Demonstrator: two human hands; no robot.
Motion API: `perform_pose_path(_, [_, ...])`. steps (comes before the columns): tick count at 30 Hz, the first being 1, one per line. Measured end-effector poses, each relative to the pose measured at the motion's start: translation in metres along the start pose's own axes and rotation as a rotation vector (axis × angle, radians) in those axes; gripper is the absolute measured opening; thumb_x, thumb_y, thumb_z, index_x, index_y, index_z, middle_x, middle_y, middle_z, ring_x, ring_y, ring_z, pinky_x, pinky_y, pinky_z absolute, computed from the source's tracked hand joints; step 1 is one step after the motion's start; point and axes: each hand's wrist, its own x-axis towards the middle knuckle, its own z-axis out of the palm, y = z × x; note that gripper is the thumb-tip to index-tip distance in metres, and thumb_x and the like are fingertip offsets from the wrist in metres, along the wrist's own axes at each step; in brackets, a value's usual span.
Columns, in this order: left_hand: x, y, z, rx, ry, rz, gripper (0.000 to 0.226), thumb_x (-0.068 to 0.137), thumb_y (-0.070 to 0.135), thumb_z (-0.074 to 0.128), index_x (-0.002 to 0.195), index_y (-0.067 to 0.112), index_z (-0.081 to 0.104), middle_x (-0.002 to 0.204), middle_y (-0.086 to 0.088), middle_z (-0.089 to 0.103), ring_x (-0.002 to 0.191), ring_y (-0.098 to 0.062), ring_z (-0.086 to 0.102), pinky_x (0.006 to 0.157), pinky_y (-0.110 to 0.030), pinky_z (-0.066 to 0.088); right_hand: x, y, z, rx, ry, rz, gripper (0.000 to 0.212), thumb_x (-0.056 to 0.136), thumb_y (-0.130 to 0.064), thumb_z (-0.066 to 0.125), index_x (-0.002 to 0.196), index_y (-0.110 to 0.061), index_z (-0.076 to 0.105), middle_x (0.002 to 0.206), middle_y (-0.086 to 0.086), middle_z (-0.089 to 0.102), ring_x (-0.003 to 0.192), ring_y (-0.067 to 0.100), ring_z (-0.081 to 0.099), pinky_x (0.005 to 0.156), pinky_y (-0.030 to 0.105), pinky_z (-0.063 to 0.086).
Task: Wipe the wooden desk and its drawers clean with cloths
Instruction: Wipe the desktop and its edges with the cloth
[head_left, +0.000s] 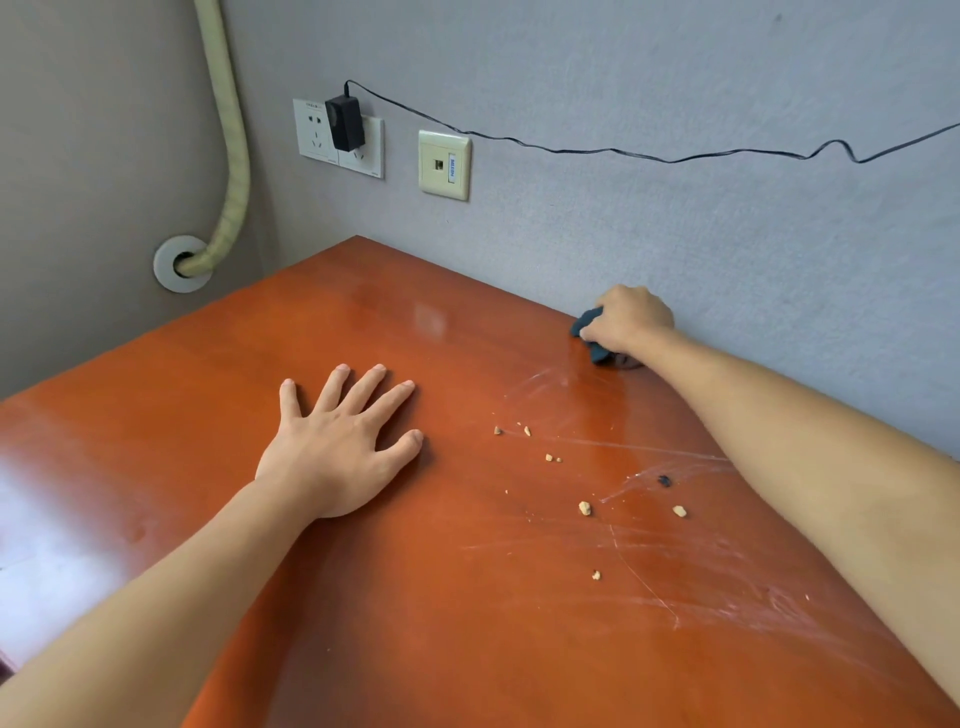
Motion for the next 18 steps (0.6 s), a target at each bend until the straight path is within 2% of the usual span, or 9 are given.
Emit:
perform_pose_path(4, [0.000,0.001,0.000,0.006,-0.001,0.001,0.087,0.080,0.083,-0.010,0.160,0.052,-0.007,0.173,0.016,-0.007,0.160,-0.019,-0.009,0.123,-0.064,-0.003,-0.017,-0.032,-0.005,-0.085,-0.035,-0.114,0.014,0.072,-0.029,0.072,0.079,-0.018,0.070,0.074,0.001,0.066,0.070,0.023,0.066,0.052,0.023,0.039])
perform_pose_path(6, [0.000,0.001,0.000,0.009,0.001,-0.002,0.087,0.079,0.083,-0.010,0.160,0.053,-0.006,0.173,0.016,-0.007,0.160,-0.019,-0.008,0.123,-0.064,-0.003,-0.040,-0.060,-0.004,-0.099,-0.054,-0.245,0.015,0.067,-0.031,0.071,0.073,-0.018,0.068,0.070,0.000,0.064,0.073,0.025,0.066,0.054,0.024,0.041])
perform_pose_path(10, [0.001,0.000,0.000,0.013,0.004,-0.004,0.088,0.079,0.084,-0.011,0.160,0.053,-0.006,0.173,0.016,-0.006,0.160,-0.019,-0.008,0.123,-0.063,-0.002,-0.085,-0.096,0.001,-0.074,-0.120,-0.465,0.016,0.065,-0.037,0.074,0.075,-0.025,0.074,0.069,-0.005,0.067,0.069,0.018,0.064,0.059,0.027,0.050])
perform_pose_path(14, [0.001,-0.001,0.001,0.002,0.010,-0.004,0.088,0.078,0.085,-0.011,0.160,0.054,-0.005,0.173,0.017,-0.006,0.160,-0.018,-0.008,0.124,-0.061,-0.003,-0.066,-0.083,-0.003,-0.005,-0.179,-0.366,0.021,0.061,-0.040,0.078,0.074,-0.024,0.074,0.069,-0.007,0.069,0.071,0.014,0.066,0.059,0.027,0.052])
perform_pose_path(18, [0.001,-0.002,0.001,-0.007,0.013,-0.008,0.088,0.078,0.085,-0.011,0.160,0.055,-0.005,0.173,0.018,-0.007,0.160,-0.017,-0.009,0.123,-0.061,-0.004,-0.023,-0.040,-0.012,-0.016,-0.118,-0.121,0.024,0.067,-0.034,0.080,0.080,-0.018,0.069,0.077,-0.001,0.070,0.069,0.019,0.066,0.054,0.023,0.040])
